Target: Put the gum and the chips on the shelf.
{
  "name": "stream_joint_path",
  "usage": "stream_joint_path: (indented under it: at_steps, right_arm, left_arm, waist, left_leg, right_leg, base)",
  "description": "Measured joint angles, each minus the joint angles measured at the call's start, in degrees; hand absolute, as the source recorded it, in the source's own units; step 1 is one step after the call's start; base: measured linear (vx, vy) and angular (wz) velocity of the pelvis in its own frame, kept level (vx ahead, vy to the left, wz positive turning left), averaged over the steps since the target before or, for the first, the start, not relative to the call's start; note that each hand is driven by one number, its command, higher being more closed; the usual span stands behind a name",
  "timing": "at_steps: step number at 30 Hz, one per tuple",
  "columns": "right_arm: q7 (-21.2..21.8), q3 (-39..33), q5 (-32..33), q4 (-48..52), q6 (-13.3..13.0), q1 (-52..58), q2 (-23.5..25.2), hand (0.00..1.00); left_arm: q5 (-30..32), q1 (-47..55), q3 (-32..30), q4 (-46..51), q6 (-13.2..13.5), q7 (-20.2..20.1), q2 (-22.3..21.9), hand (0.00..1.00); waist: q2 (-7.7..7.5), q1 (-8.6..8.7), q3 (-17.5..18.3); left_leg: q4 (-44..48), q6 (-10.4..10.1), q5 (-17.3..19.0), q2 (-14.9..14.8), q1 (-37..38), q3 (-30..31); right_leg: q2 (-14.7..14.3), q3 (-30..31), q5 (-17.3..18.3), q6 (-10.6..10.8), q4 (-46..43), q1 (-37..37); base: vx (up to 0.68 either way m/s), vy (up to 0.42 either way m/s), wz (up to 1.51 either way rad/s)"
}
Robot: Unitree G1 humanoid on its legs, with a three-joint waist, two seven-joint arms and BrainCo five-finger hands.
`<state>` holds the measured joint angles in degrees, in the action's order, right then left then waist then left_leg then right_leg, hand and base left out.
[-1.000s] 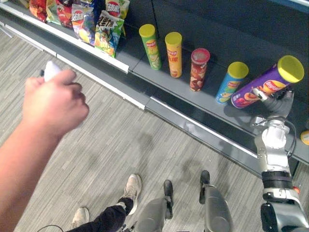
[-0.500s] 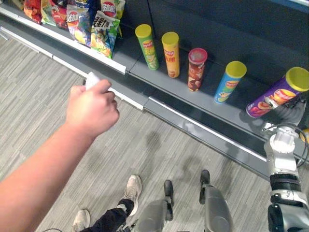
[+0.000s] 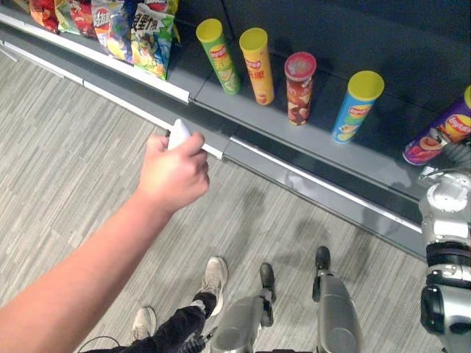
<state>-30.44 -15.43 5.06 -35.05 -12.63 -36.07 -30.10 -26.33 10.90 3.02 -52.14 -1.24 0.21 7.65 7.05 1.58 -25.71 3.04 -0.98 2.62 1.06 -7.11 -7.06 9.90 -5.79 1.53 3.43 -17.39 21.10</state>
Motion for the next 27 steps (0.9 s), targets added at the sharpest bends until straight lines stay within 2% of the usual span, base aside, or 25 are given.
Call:
stream_joint_path:
  at_steps: [3,15,27]
  right_arm:
    - [-1.1,0.0,0.0,-2.1,0.0,-2.1,-0.9,1.00]
    - [-3.3,0.0,0.5,-4.4,0.0,-3.1,-2.1,1.00]
    - [-4.2,0.0,0.5,-6.3,-0.5,-3.2,-3.4,1.00]
  left_arm:
    - [0.0,-0.4,0.3,0.0,0.1,0.0,0.0,0.00]
    - [-0.1,-2.4,3.4,-0.4,0.7,0.7,0.1,0.00]
    - [-0.4,-2.8,4.6,-0.4,1.1,1.2,0.1,0.00]
  waist:
    - [0.17,-0.03,-0.1]
    - [2.64,-0.12,-1.1]
    - [3.29,-0.21,-1.1]
  left_leg:
    - [0.2,0.1,-0.1,0.3,-1.2,-0.2]
    - [1.1,0.1,-0.1,0.5,-2.5,-0.6]
    - [1.2,0.1,-0.2,0.5,-3.7,-0.9]
  right_leg:
    - [0.3,0.3,0.0,0.0,-0.8,1.6]
    - [0.4,0.9,0.0,0.0,-1.7,3.3]
    - [0.4,1.2,0.0,0.0,-2.2,4.8]
  base:
    - [0.00,0.000,0.00]
    - [-0.01,-0.006,-0.01]
    - [-0.01,-0.013,0.00]
